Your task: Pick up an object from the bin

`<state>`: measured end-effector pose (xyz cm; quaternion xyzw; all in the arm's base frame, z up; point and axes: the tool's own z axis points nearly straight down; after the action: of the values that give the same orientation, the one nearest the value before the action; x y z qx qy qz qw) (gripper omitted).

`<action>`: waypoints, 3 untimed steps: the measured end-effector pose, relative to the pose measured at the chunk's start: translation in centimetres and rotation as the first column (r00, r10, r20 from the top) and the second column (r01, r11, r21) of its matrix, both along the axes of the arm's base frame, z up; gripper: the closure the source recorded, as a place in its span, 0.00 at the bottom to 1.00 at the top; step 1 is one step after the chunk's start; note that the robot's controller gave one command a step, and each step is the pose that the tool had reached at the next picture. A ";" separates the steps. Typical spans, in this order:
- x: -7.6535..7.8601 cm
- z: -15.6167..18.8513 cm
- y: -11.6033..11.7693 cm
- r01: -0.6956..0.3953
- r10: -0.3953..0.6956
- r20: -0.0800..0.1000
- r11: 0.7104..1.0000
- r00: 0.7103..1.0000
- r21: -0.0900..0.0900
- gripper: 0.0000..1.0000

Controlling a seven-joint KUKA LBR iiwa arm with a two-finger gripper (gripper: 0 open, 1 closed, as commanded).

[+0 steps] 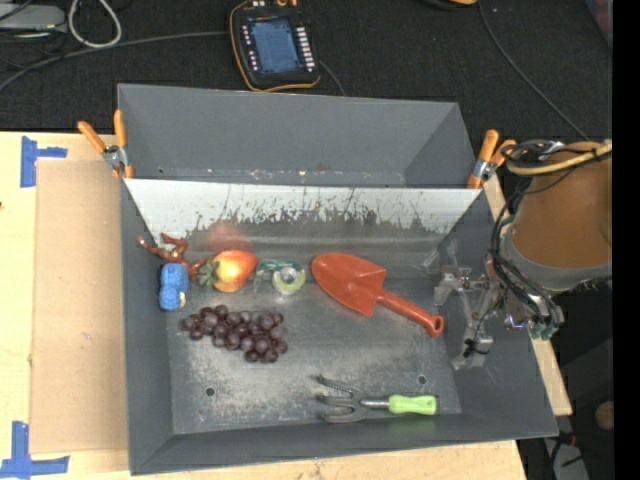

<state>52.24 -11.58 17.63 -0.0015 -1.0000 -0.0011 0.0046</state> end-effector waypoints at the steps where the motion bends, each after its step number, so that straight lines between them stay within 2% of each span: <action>1: 0.2 0.4 0.1 -0.005 0.005 0.008 1.000 1.000 -0.002 0.00; 2: -4.0 -8.3 5.6 -0.195 0.195 0.006 0.981 0.981 0.000 0.00; 3: -4.5 -9.4 6.6 -0.152 0.152 0.015 0.988 0.988 -0.002 0.00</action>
Offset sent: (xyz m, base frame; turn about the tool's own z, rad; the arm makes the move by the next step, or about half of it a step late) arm -0.0511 0.0710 -0.1063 -0.2511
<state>47.69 -5.02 8.24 0.0747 -0.9972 -0.0003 -0.0029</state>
